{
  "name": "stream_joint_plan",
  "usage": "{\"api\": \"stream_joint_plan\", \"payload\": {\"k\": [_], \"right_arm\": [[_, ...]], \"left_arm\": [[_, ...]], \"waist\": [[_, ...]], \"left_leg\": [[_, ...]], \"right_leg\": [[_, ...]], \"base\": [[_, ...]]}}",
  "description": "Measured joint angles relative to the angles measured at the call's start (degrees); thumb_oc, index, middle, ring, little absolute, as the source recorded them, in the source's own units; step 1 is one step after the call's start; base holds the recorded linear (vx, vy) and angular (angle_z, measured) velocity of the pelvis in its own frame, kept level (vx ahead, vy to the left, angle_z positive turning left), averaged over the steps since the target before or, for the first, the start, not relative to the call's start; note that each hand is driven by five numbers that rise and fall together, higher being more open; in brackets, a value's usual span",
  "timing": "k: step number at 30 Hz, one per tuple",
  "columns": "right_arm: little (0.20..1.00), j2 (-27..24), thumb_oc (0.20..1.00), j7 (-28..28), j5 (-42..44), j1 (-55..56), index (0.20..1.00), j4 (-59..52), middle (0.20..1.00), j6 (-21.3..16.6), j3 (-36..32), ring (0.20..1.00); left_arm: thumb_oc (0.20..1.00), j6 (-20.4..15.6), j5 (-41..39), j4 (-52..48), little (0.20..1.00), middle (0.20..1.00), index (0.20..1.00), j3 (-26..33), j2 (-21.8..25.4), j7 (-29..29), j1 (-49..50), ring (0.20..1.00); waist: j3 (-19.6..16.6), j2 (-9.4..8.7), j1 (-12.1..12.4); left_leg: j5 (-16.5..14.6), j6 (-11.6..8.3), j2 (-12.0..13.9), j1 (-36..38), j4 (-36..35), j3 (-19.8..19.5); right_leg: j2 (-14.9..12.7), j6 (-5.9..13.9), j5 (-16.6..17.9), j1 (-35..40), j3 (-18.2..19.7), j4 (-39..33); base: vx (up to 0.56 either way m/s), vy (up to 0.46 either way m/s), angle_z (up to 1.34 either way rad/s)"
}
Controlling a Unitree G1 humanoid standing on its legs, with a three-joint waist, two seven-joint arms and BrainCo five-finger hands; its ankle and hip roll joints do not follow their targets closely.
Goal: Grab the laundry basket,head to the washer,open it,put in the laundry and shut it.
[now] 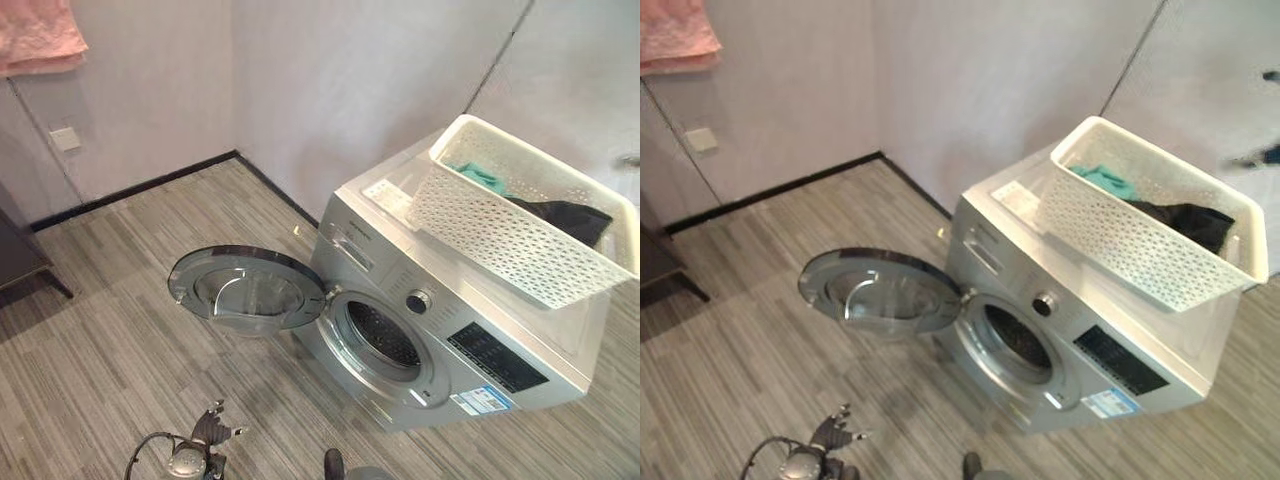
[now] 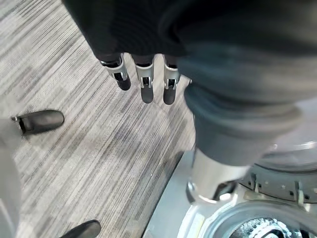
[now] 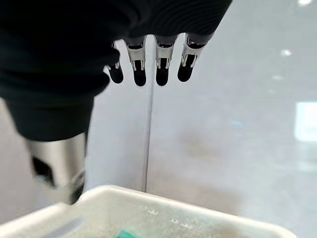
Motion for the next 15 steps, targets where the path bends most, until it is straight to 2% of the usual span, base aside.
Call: {"api": "stream_joint_plan", "payload": {"k": [1,3,4,6,10,15], "right_arm": [[1.000,2.7,1.000,0.1,-1.6,-5.3,1.000,5.4,1.000,0.0,4.3,1.000],[1.000,4.2,1.000,0.0,-2.1,-6.0,1.000,7.9,1.000,0.0,4.3,1.000],[1.000,7.4,1.000,0.0,-3.1,-6.5,1.000,12.9,1.000,0.1,4.3,1.000],[1.000,10.6,1.000,0.1,-4.4,-6.4,1.000,18.7,1.000,1.0,5.0,1.000],[1.000,11.2,1.000,0.2,-4.2,-5.9,1.000,19.3,1.000,1.7,4.4,1.000],[1.000,9.0,1.000,0.1,0.8,-4.0,1.000,19.6,1.000,1.5,1.8,1.000]], "left_arm": [[1.000,-0.6,-0.8,-0.1,1.000,1.000,1.000,0.6,-0.7,0.0,-0.1,1.000],[1.000,-1.1,-1.7,-0.1,1.000,1.000,1.000,0.6,-0.6,0.0,0.0,1.000],[1.000,-1.1,-2.1,0.0,1.000,1.000,1.000,0.8,-0.3,0.1,1.3,1.000],[1.000,-1.1,-2.2,0.2,1.000,1.000,1.000,0.8,-0.3,0.0,2.6,1.000],[1.000,-1.1,-3.5,1.9,1.000,1.000,1.000,1.0,-0.4,0.3,3.3,1.000],[1.000,-1.2,-6.2,2.0,1.000,1.000,1.000,0.4,-0.5,0.3,0.8,1.000]], "waist": [[-0.3,1.32,0.7],[-0.3,2.09,1.7],[-0.2,2.51,2.3],[-0.1,2.73,3.0],[0.1,3.32,3.3],[0.6,4.22,3.1]], "left_leg": [[0.1,0.06,0.1,-0.5,0.0,-0.1],[0.1,0.04,0.4,-0.9,0.0,-0.1],[0.3,-0.34,0.9,-1.0,0.0,0.0],[0.4,-0.42,1.4,-1.1,0.0,-0.1],[0.7,-0.86,2.1,-2.9,0.2,-0.9],[2.4,-1.79,3.3,-7.3,0.1,-6.6]], "right_leg": [[0.2,-0.14,0.7,0.1,0.0,-1.2],[0.5,-0.30,0.9,-0.2,0.0,-1.4],[1.2,-0.55,1.0,-0.3,0.1,-1.3],[1.7,-0.60,1.0,-0.4,0.1,-1.3],[2.4,-1.13,1.2,-1.4,-0.6,-1.4],[3.9,-2.41,0.8,-2.1,-5.8,-1.9]], "base": [[0.00,0.000,0.00],[0.02,-0.023,-0.03],[0.05,-0.053,-0.05],[0.06,-0.068,-0.03],[0.05,-0.089,0.10],[0.05,-0.101,0.51]]}}
